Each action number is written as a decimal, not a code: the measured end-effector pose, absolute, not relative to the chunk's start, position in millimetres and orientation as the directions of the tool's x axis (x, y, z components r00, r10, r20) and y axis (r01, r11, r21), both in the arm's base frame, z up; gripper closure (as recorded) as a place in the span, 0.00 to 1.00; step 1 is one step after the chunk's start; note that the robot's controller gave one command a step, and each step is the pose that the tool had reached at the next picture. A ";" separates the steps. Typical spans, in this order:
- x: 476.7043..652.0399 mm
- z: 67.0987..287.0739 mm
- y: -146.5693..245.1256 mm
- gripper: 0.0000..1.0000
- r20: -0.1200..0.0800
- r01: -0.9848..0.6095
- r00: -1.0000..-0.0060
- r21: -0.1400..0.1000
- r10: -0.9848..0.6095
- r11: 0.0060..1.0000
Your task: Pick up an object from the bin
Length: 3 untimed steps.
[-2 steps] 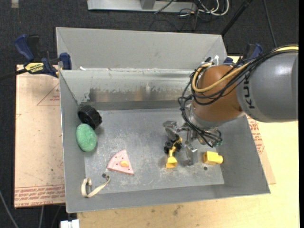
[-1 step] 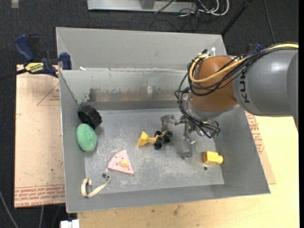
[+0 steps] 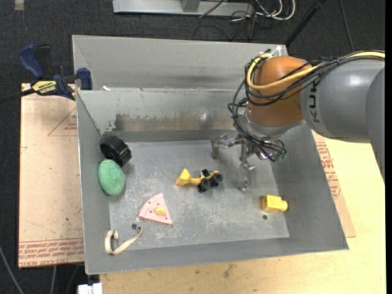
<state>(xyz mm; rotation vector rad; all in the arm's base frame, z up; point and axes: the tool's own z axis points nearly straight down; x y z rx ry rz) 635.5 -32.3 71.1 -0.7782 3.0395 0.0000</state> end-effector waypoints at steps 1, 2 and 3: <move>632.3 70.7 14.1 0.00 -0.002 -0.641 -0.767 -0.002 -0.641 0.767; 542.7 70.1 -8.9 1.00 0.000 -0.524 -0.851 0.001 -0.524 0.851; 542.8 70.1 -8.9 1.00 -0.001 -0.524 -0.852 0.001 -0.524 0.852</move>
Offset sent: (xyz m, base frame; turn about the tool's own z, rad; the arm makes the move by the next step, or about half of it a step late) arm -0.0929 0.0231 -0.0011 -0.0523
